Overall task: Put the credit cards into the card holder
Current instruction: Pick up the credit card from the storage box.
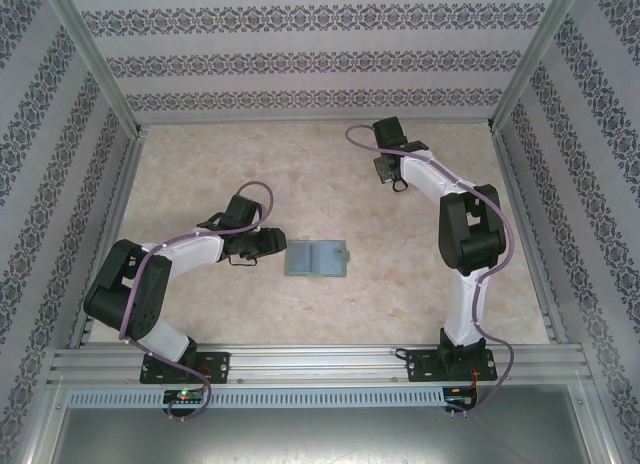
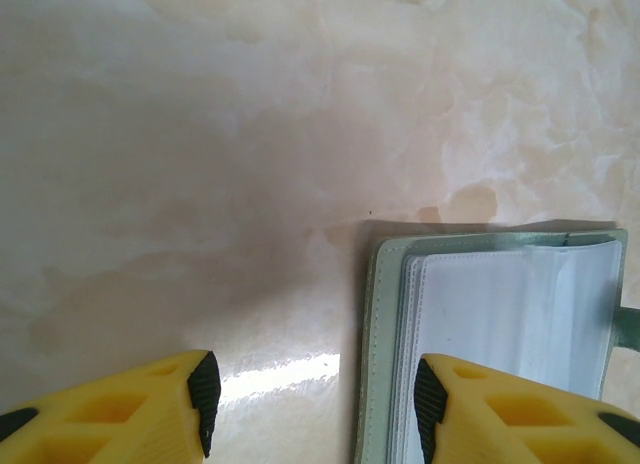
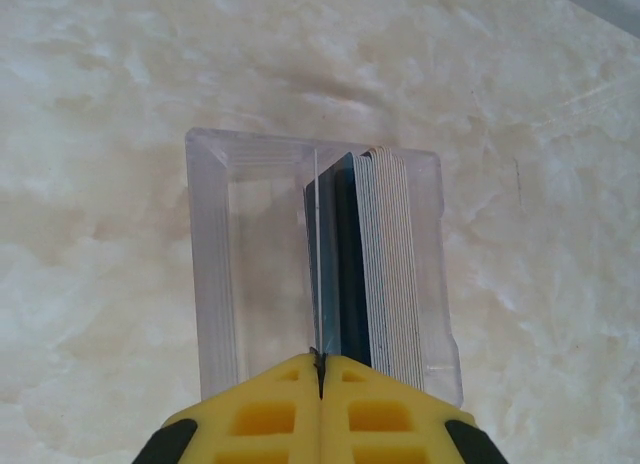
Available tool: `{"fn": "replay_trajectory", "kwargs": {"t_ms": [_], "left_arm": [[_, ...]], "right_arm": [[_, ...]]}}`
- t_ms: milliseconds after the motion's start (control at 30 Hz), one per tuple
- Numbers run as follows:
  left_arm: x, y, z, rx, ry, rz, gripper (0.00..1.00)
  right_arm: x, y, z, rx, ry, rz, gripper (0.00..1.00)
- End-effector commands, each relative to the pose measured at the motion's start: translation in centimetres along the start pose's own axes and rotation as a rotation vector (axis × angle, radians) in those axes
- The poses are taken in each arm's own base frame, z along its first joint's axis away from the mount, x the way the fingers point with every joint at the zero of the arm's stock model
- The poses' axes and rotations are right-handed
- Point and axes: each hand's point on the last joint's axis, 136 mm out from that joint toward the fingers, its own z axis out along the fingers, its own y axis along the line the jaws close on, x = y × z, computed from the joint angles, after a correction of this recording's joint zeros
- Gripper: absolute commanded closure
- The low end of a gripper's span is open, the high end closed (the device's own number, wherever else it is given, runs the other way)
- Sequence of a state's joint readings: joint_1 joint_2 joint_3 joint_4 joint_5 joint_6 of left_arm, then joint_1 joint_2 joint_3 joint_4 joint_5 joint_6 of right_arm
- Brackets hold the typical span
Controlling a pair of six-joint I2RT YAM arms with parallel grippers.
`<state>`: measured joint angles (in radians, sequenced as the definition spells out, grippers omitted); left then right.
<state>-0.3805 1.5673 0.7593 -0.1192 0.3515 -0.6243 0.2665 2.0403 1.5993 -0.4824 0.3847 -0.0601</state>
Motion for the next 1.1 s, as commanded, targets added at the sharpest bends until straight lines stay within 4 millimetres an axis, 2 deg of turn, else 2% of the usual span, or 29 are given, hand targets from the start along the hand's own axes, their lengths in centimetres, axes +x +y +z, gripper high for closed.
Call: {"fn": "replay_trajectory", "kwargs": {"t_ms": [0, 200, 367, 433, 600, 700, 800, 967, 1067], "left_arm": [[0.1, -0.6, 0.0, 0.019, -0.006, 0.022, 0.44], [0.0, -1.0, -0.3, 0.035, -0.005, 0.024, 0.44], [-0.3, -1.4, -0.8, 0.041, -0.013, 0.027, 0.44], [-0.4, -1.6, -0.8, 0.054, -0.019, 0.028, 0.44], [-0.3, -2.3, -1.1, 0.081, -0.007, 0.031, 0.43], [-0.1, -2.7, -1.6, 0.102, -0.002, 0.044, 0.42], [0.8, -3.2, -2.1, 0.139, 0.029, 0.062, 0.38], [2.1, -3.1, -2.1, 0.169, 0.055, 0.045, 0.36], [2.3, -2.9, -1.8, 0.174, 0.06, 0.033, 0.37]], "right_arm": [[-1.2, -0.2, -2.2, -0.011, -0.043, 0.007, 1.0], [-1.6, 0.3, -4.1, -0.128, -0.064, 0.1, 1.0], [-2.3, -0.3, -7.4, -0.247, -0.107, 0.279, 1.0], [-2.0, -0.1, -8.5, -0.307, -0.106, 0.357, 1.0], [-0.7, 3.2, -12.1, -0.642, -0.1, 0.565, 1.0], [1.1, 5.4, -14.2, -0.769, -0.073, 0.624, 1.0], [3.8, 8.2, -15.7, -0.861, -0.032, 0.685, 1.0], [9.7, 14.4, -17.4, -0.962, 0.051, 0.737, 1.0], [11.8, 17.7, -18.6, -1.064, 0.058, 0.74, 1.0]]}}
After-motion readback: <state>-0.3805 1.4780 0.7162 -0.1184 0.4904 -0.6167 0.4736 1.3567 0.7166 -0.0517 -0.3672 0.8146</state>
